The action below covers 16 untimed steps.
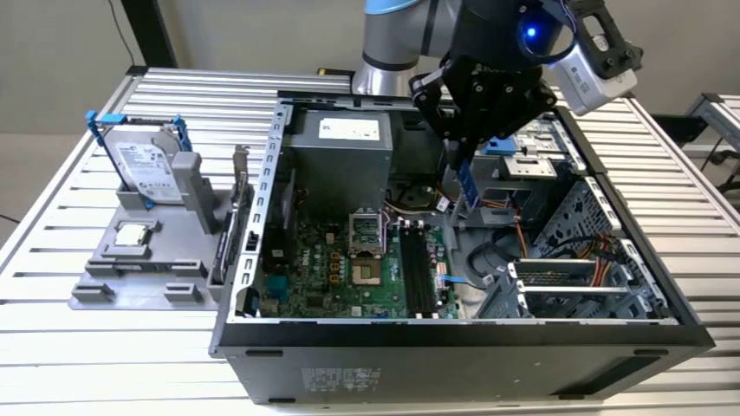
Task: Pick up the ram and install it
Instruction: 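Insert the ram into the slot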
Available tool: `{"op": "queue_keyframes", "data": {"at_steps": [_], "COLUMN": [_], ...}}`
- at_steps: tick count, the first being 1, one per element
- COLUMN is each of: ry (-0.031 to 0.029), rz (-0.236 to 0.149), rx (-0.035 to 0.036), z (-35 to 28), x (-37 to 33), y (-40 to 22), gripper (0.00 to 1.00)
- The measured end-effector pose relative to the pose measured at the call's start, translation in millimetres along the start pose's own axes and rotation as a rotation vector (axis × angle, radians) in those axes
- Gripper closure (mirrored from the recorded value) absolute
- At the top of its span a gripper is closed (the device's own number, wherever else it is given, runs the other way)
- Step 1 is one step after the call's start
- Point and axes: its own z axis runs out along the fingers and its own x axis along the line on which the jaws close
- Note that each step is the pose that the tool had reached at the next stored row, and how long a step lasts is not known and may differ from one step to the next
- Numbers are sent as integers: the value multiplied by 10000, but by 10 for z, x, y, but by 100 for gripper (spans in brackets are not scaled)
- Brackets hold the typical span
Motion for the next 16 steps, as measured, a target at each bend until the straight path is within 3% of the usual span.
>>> {"op": "queue_keyframes", "data": {"at_steps": [6,16], "ry": [-6,-7], "rz": [339,378], "rx": [4,2], "z": [-1,16], "x": [0,0], "y": [0,0], "gripper": [100,100]}}
